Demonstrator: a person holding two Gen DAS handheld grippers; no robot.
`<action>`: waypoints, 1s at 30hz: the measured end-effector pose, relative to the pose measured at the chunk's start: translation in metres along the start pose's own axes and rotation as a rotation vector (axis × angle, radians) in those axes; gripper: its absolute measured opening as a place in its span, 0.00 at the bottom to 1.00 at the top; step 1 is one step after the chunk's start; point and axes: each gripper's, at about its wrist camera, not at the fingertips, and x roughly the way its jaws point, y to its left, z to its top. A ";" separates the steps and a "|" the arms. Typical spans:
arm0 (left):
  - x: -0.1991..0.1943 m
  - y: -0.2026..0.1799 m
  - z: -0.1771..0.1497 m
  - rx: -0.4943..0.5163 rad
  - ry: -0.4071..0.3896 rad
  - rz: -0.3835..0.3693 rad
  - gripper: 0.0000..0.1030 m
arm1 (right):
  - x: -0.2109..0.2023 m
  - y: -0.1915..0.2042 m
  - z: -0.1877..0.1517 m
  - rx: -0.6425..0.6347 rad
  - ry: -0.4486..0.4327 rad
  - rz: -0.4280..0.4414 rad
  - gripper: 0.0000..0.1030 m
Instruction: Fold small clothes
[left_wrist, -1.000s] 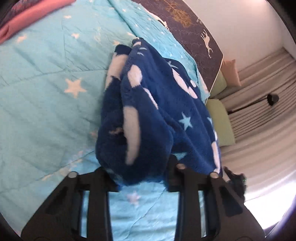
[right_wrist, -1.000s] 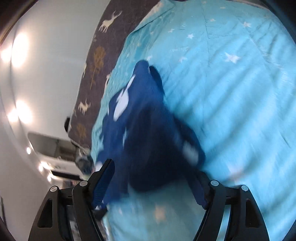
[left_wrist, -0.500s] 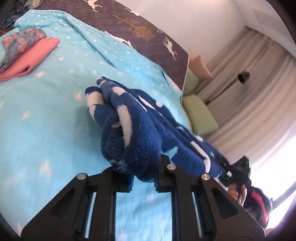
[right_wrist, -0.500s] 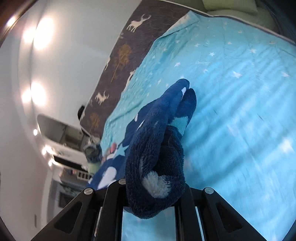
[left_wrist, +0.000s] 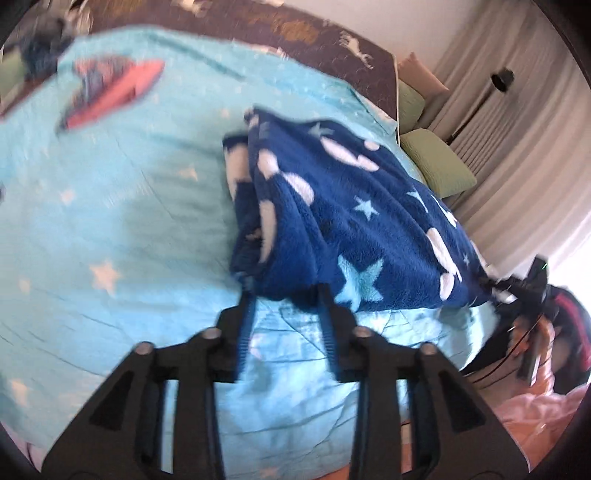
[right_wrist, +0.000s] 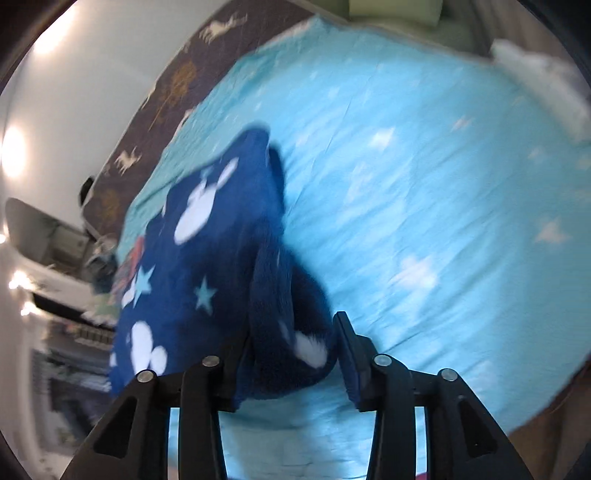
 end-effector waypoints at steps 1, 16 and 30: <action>-0.007 -0.002 0.005 0.024 -0.048 0.026 0.55 | -0.008 0.002 0.002 -0.014 -0.039 -0.026 0.45; 0.015 0.008 0.026 -0.075 -0.054 -0.006 0.10 | 0.015 0.039 -0.006 -0.253 -0.046 -0.157 0.53; 0.017 0.032 -0.018 -0.056 0.058 0.024 0.21 | 0.013 0.033 -0.003 -0.236 -0.034 -0.191 0.54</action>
